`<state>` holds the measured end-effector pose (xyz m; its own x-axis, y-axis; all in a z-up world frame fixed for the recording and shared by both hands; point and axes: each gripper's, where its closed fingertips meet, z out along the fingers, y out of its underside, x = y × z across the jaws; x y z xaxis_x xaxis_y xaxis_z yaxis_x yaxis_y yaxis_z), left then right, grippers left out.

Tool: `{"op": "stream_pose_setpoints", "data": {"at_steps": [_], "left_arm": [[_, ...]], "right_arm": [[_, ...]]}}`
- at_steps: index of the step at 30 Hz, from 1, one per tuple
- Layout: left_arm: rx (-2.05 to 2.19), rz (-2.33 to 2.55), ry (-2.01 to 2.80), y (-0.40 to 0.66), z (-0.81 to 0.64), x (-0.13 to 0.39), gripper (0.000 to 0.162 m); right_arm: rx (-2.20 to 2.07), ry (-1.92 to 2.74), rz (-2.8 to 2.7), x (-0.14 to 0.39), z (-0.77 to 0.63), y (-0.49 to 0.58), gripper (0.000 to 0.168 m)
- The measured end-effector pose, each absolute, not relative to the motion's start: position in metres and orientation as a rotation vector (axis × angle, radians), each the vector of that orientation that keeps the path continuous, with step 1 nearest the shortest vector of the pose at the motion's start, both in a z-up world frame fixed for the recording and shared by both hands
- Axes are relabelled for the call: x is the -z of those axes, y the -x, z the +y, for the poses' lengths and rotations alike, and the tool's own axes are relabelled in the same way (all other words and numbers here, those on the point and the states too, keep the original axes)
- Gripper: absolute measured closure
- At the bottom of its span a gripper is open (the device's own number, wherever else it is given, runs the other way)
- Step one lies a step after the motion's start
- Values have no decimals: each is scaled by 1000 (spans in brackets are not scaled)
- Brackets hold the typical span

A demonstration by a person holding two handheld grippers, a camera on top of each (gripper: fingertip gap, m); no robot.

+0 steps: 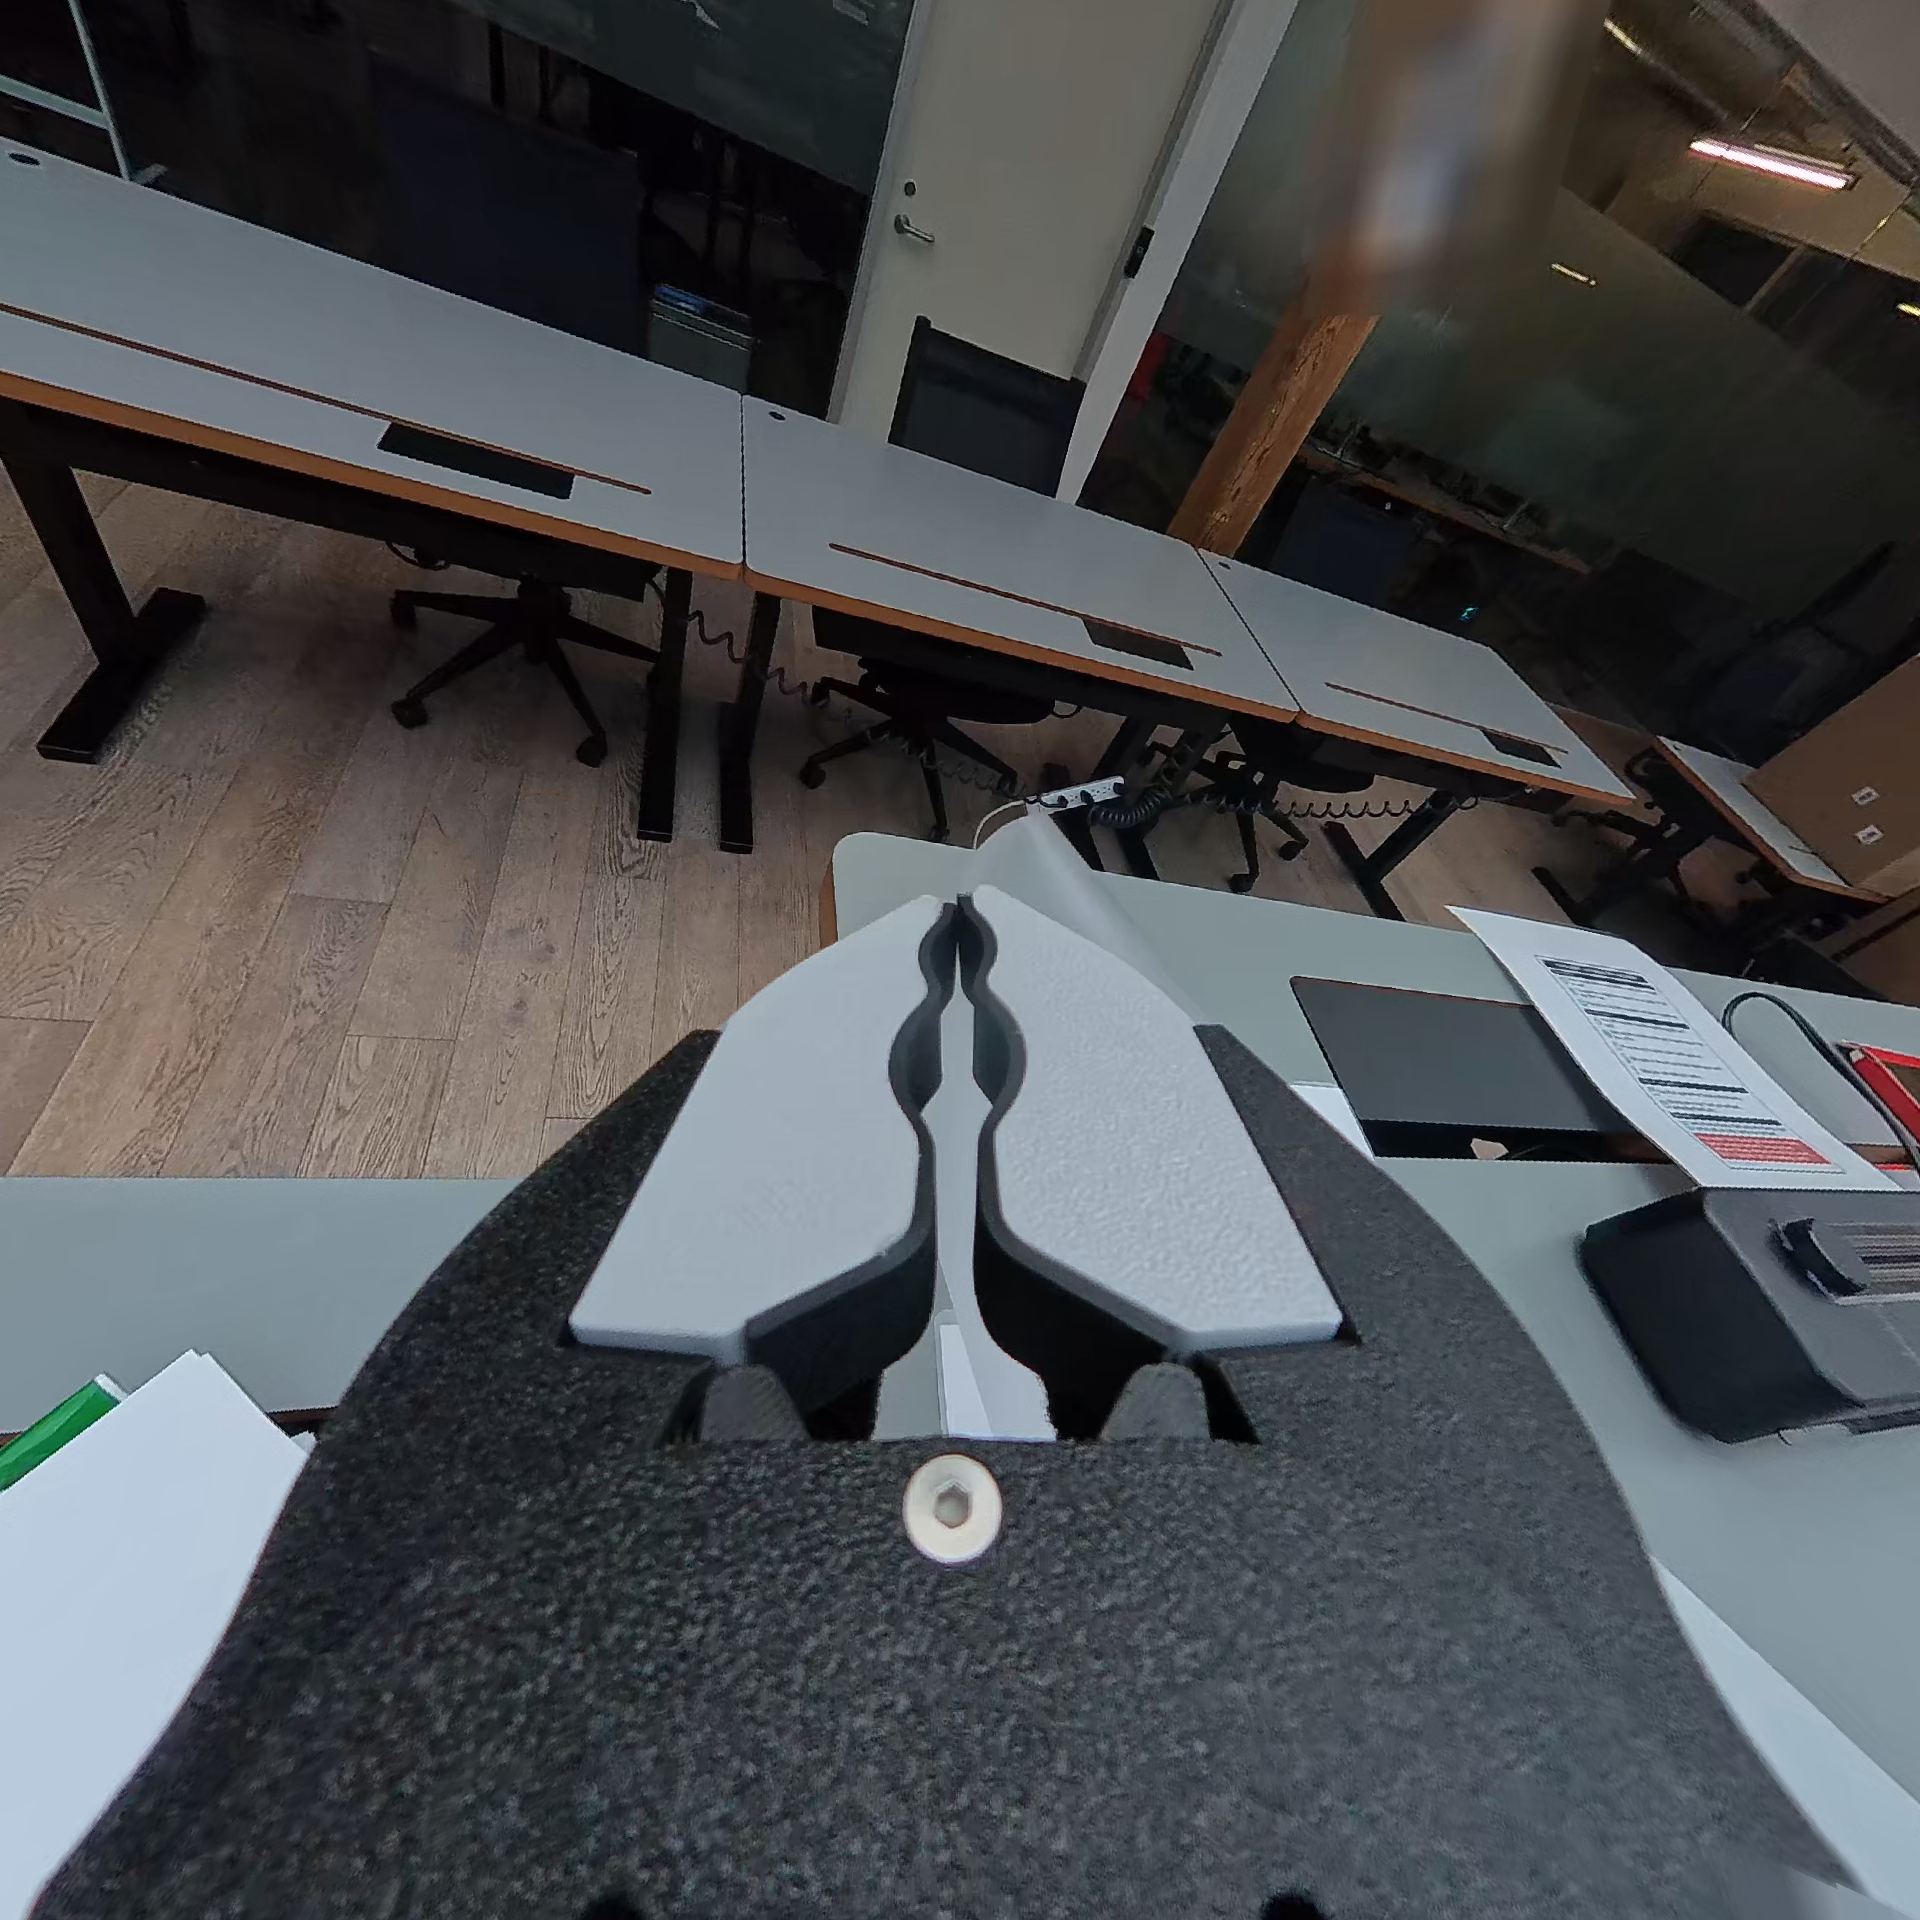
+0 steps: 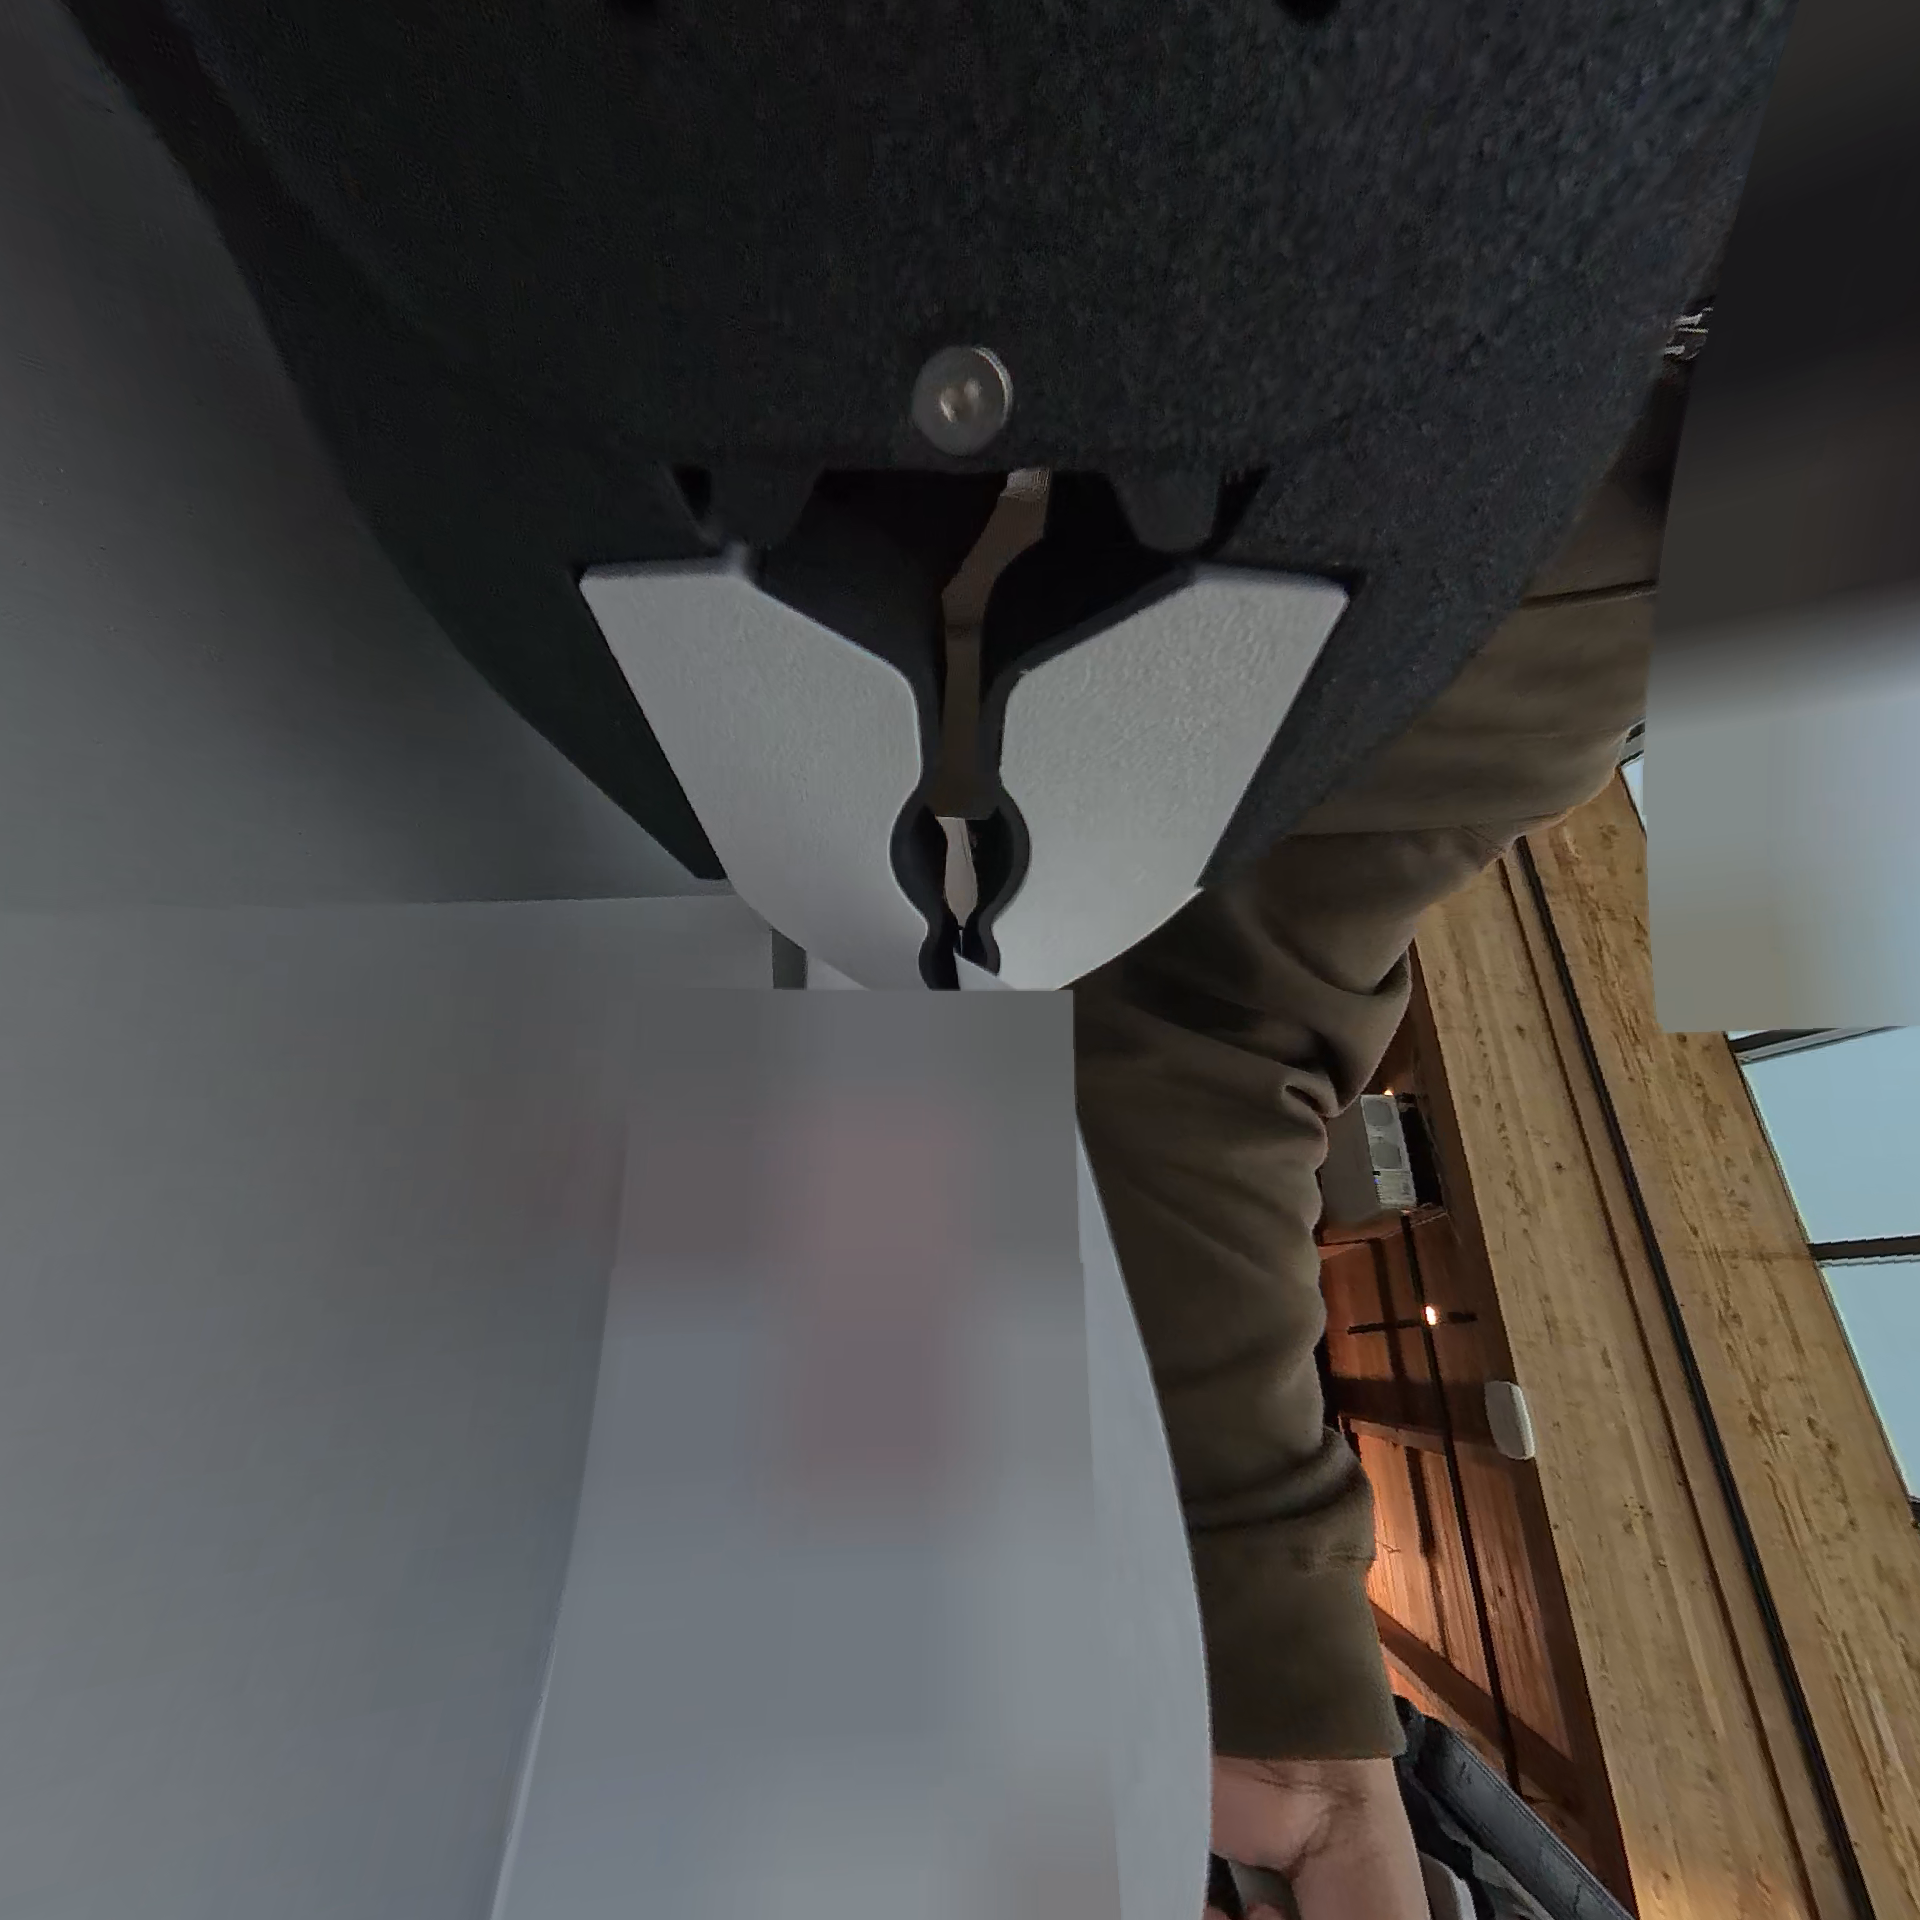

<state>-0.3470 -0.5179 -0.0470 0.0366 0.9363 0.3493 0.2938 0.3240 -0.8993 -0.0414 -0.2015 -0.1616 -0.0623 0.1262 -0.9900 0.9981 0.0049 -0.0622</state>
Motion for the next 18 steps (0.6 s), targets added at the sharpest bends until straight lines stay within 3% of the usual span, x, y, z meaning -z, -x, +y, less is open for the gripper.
{"op": "stream_pose_setpoints", "data": {"at_steps": [18], "left_arm": [[-737, -1452, 1203, 344, -504, 36, 162]], "right_arm": [[1186, -1251, 1369, 167, -216, 61, 168]]}}
